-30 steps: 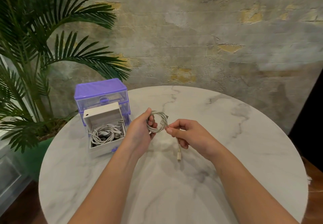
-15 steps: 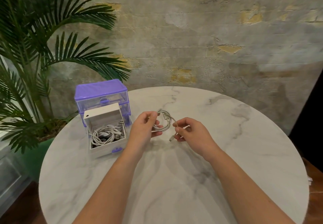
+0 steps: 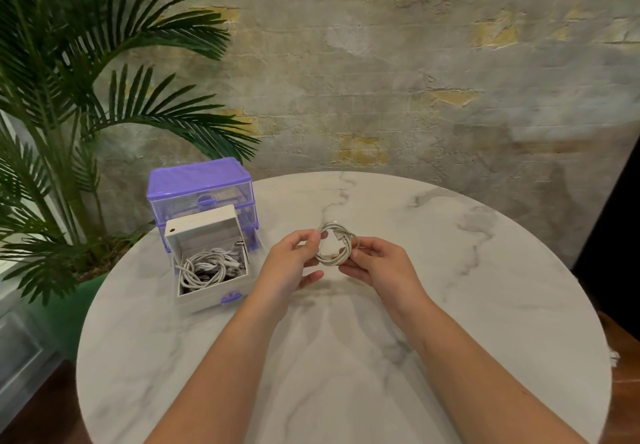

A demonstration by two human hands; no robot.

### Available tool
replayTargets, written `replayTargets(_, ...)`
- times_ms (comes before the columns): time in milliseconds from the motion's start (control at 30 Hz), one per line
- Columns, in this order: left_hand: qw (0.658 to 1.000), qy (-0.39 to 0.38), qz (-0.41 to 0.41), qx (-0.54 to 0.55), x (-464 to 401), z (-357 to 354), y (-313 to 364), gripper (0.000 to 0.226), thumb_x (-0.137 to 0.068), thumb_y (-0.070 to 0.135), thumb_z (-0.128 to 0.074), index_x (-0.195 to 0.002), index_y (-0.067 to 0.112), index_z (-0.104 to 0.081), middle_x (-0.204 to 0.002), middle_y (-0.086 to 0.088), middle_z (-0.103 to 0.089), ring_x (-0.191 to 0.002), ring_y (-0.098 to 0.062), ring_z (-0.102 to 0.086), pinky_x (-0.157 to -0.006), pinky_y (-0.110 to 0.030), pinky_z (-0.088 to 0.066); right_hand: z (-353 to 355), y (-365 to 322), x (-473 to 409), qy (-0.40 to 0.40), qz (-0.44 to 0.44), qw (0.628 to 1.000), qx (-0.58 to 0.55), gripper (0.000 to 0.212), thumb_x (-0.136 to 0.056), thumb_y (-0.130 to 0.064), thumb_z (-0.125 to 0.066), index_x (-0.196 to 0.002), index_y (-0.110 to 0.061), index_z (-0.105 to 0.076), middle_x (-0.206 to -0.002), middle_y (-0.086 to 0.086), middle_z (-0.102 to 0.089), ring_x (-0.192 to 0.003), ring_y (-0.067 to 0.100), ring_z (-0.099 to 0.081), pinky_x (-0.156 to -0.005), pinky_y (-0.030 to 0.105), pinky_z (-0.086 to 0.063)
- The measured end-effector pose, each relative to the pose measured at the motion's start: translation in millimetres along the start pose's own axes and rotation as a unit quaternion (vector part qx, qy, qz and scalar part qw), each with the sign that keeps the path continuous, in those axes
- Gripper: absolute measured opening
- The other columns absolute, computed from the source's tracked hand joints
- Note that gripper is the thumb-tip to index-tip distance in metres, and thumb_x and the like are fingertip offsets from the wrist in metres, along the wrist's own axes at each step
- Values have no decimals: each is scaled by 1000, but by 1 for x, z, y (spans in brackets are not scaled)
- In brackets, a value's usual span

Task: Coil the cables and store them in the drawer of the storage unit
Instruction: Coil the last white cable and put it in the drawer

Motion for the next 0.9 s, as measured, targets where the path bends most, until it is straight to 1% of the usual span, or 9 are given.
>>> replayTargets(167, 1000, -4, 1, 8, -1, -2, -2, 18, -97, 29, -55, -99, 17, -68, -96, -1, -61, -80, -11, -54, -60, -18, -54, -1, -1, -2, -6, 6, 1000, -27, 20, -96, 1, -51, -113, 2, -62, -101, 19, -72, -83, 22, -72, -79, 29, -59)
replayTargets(367, 999, -8, 7, 35, -3, -4, -5, 20, -100, 25, -50, -99, 12, -65, -98, -6, -67, -84, -12, -63, -63, -17, -56, -3, -3, -3, -9, 15, 997, -78, 22, -98, 1, -49, -116, 1, -61, -108, 22, -70, -100, 31, -69, -89, 36, -55)
replayTargets(467, 998, -7, 12, 65, -3, -4, -5, 20, -100, 24, -50, -103, 10, -64, -93, -5, -69, -77, -10, -63, -62, -15, -54, -9, -1, 0, -39, -15, 994, -96, 22, -99, -3, -47, -116, -3, -62, -105, 16, -72, -93, 27, -71, -88, 36, -55)
replayTargets(533, 997, -10, 9, 70, -3, -6, -5, 20, -99, 23, -51, -105, 9, -64, -93, -3, -69, -76, -8, -64, -63, -15, -54, -10, 2, 2, -48, -38, 996, -64, 24, -100, -9, -47, -117, -8, -63, -104, 11, -73, -87, 20, -70, -83, 34, -55)
replayTargets(633, 995, -19, 9, 102, -2, -10, -6, 17, -97, 19, -54, -102, 6, -64, -96, -6, -70, -82, -9, -67, -67, -16, -55, -16, 4, 5, -74, -66, 993, -63, 25, -97, -18, -48, -113, -13, -66, -112, 10, -71, -91, 19, -65, -82, 38, -50)
replayTargets(700, 992, -20, 13, 123, -2, -10, -8, 14, -96, 17, -55, -98, 7, -65, -99, -5, -70, -86, -10, -67, -70, -17, -55, -24, 5, 10, -100, -88, 988, -81, 17, -93, -20, -54, -103, -17, -68, -110, 7, -71, -93, 20, -62, -83, 41, -49)
replayTargets(733, 993, -19, 15, 117, -2, -10, -8, 12, -96, 18, -56, -96, 10, -65, -98, 0, -69, -86, -7, -66, -72, -17, -53, -27, 6, 12, -109, -91, 987, -74, 14, -91, -19, -59, -102, -18, -67, -108, 4, -71, -94, 19, -61, -83, 41, -50)
replayTargets(800, 998, -6, 13, 61, -2, -7, -8, 10, -95, 22, -58, -93, 17, -66, -93, 9, -67, -81, 0, -60, -73, -16, -46, -29, 8, 13, -118, -92, 987, -62, 21, -89, -14, -65, -109, -18, -65, -106, 2, -70, -93, 19, -62, -82, 40, -54)
replayTargets(900, 1000, 4, 9, 11, 0, -6, -8, 9, -95, 26, -59, -89, 23, -67, -94, 12, -65, -70, 5, -54, -68, -17, -38, -32, 7, 13, -126, -90, 983, -97, 24, -91, -5, -63, -114, -10, -60, -102, 8, -68, -91, 26, -66, -82, 39, -57)
Point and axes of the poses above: each hand's wrist, its own x-axis away from the middle knuckle, its own z-axis out of the back of the hand, y = z × x, the point moved 10 cm from there along -x, towards the middle knuckle
